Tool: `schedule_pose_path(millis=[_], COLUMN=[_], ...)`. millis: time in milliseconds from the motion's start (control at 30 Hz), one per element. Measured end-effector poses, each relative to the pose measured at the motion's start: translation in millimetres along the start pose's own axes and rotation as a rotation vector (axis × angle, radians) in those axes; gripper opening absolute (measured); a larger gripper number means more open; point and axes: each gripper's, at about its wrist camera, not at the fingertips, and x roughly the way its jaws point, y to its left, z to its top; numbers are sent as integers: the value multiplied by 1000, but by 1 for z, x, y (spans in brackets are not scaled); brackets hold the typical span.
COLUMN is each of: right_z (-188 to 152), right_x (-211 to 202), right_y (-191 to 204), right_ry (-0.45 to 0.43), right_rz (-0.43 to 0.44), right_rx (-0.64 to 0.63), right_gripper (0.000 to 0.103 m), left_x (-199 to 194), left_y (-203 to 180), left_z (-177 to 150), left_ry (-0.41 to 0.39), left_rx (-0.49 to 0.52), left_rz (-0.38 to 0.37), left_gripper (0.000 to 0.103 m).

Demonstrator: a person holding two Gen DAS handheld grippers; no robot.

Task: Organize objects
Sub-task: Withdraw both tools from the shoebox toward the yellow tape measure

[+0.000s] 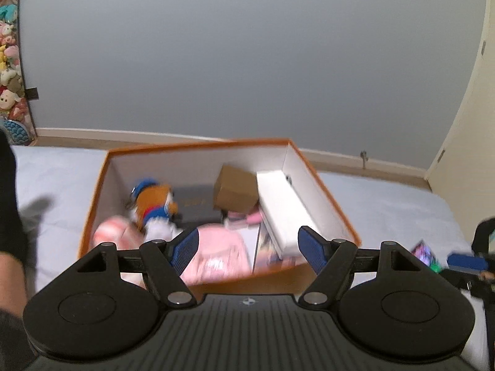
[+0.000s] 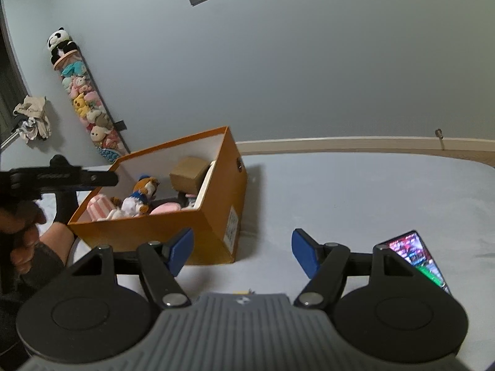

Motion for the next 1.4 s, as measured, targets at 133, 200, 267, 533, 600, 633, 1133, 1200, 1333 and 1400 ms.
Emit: schedule_pose_path(millis=[133,200,267,533,600,633,1133,1200,1333,1400], right_z=[-12,-19,-26,-45,-50,-52,-119,-134,-157,-166], right_x=[-3,-4,-5,-15,-17,-18,-40,-44,-54,-60], right_y=[11,15,20,36,37,38,26,24,22,22], right_ry=[22,34,46,67,74,77,133,147,158,161], right_rz=[15,22,27,55,63,66,-5,-24,-83,-107], right_rx=[-11,-10,-16,-54,-60,-62,-134,-144,-186,-202], right_gripper=[72,72,72,73,73,73,74,74,74,74], left_x=[-18,-22,-26,-34,-35,-35,-8,-1,13,19], left_y=[-6,-7,-10,-27,-33,-36,-68,-71,-81,-87], left_z=[-32,-47,-61,-95,-100,-102,-124,-128,-135,-137], left_ry=[37,61,73,112,118,120,170,177,194,193], left_rx=[-1,-26,-46,-53,-42,-38,-3,-10,10,34], left_rz=[16,12,-3,-5,-7,-9,-45,-50,-56,-57], left_gripper=[86,86,86,86,86,86,86,86,86,86])
